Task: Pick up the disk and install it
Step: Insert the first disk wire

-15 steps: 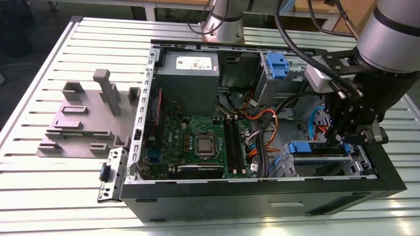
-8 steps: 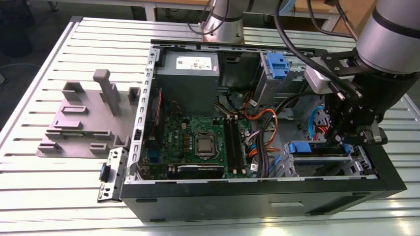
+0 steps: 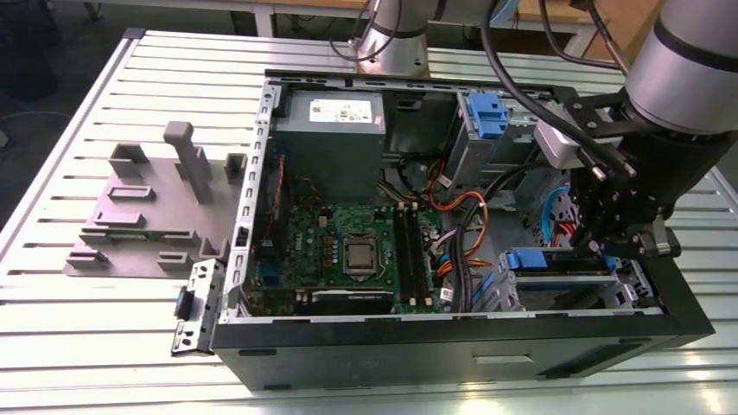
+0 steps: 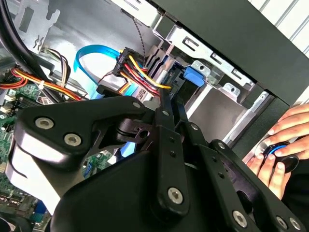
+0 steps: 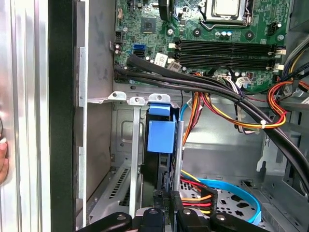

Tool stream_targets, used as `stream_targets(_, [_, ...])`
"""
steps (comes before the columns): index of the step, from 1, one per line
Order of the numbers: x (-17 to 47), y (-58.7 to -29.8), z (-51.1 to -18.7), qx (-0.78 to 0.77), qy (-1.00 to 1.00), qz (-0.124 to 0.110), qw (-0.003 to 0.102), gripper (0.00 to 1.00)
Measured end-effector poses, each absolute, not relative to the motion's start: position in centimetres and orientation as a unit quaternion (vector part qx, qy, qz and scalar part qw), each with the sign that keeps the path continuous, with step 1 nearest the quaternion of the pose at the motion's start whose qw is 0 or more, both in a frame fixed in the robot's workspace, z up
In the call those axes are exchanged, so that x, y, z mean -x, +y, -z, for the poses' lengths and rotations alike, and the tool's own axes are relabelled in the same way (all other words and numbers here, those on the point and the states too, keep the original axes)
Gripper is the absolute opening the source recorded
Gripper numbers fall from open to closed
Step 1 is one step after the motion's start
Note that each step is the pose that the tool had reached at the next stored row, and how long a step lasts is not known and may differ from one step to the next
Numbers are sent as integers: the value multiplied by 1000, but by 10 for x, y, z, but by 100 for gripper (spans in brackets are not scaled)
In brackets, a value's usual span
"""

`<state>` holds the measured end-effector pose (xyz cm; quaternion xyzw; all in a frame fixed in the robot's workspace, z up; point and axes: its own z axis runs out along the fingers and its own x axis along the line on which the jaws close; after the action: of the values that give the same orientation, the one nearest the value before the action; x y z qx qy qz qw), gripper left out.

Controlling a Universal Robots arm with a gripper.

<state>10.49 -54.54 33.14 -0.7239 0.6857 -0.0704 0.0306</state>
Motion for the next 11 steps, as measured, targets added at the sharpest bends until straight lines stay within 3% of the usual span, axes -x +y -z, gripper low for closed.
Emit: stream_targets(11, [-105,-546,-330,723,686,70,30,17])
